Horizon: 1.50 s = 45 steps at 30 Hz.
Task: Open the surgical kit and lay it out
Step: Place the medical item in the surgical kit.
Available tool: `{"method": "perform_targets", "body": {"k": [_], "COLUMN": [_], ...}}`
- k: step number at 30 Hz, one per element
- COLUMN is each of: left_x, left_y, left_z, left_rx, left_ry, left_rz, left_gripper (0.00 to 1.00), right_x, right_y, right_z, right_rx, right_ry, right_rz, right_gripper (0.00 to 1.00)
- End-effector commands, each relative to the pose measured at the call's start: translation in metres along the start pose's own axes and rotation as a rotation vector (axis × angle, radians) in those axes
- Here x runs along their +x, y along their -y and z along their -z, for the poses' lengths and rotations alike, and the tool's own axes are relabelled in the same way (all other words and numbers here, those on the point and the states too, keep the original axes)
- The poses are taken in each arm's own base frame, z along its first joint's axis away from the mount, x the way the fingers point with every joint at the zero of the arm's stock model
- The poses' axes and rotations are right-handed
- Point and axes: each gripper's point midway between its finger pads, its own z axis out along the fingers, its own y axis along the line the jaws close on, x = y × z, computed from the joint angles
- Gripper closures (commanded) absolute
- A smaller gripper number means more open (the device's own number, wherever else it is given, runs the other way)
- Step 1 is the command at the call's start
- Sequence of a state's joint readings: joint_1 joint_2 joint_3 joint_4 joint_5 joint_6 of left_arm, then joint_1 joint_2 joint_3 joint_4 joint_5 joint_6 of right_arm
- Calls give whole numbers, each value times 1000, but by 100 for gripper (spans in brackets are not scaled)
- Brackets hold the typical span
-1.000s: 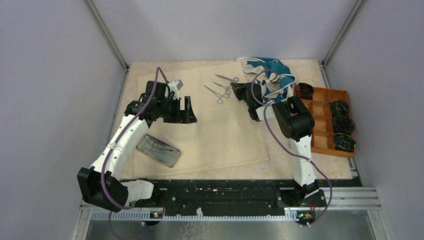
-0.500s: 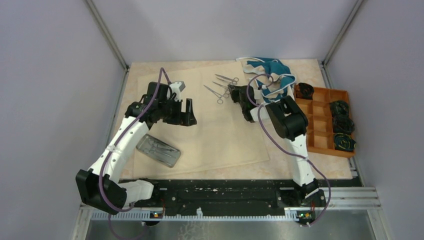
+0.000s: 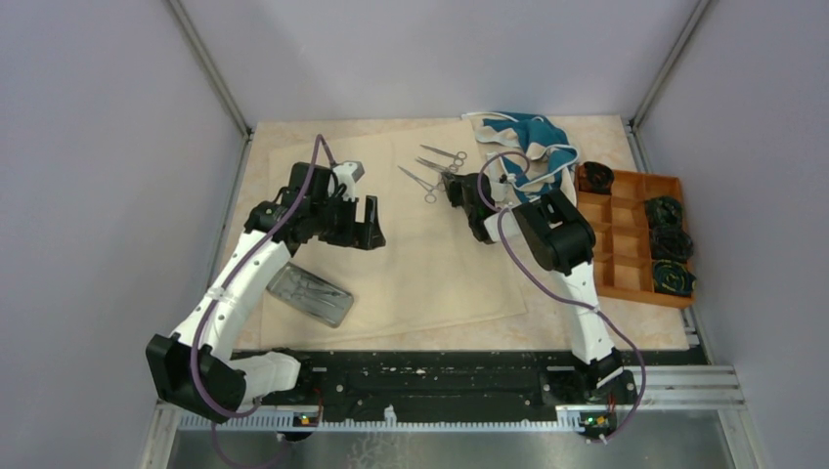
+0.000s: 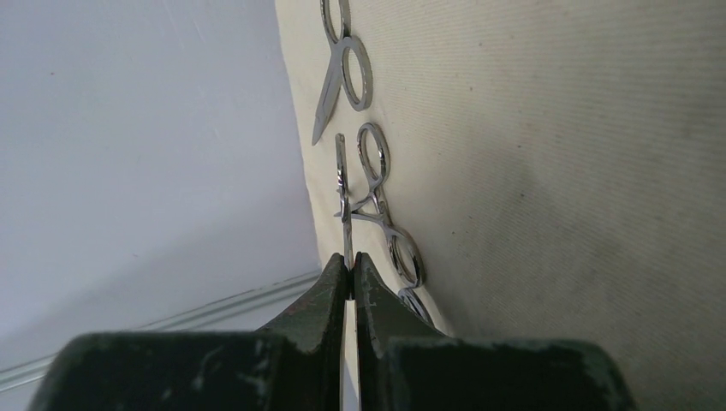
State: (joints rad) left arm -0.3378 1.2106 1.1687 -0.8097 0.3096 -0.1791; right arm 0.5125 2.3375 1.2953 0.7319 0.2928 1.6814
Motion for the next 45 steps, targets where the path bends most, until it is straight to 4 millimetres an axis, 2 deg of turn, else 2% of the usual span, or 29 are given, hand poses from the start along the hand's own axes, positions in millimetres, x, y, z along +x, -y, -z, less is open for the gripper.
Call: {"method": "perform_targets", "body": {"k": [1,7,11,19,22,27,30,34,40,41,45], "left_x": [-5,-4,-4,-6,-7,-11,-14,-16,-16,-16,-13], "left_y": [3,3,3,4,4,7,8,7,6,6,3], "left_z": [6,7,6,7,6,5,6,7,10,10,12], "left_rx": [-1,-3,-3,1,2,16,16,6,-2,-6,-29], "left_ry": [38,40,40,48,50,56,60,58,56,58,57], "left_rz": [-42,-50,-50,-56,-55,-53,-53,-44,-4,8,76], "left_gripper": [8,8,8,8,8,8,8,7,7,7,7], "right_x": [0,1,3,11,13,17,21,19,2,-3,-15], "right_y": [-8,-7,-12,-30,-40,-56,-64,-57,-56,-58,-57], "right_z": [1,1,2,6,11,22,33,53,88,93,113], "right_rx": [-32,-28,-28,-39,-39,-25,-13,74,120,113,157], "right_ry": [19,16,5,-31,-43,-71,-104,-140,-202,-218,-367], "right_rz": [-28,-32,-23,-5,7,8,6,8,32,84,473], "right_gripper": [100,95,84,72,65,59,58,53,47,47,45]}}
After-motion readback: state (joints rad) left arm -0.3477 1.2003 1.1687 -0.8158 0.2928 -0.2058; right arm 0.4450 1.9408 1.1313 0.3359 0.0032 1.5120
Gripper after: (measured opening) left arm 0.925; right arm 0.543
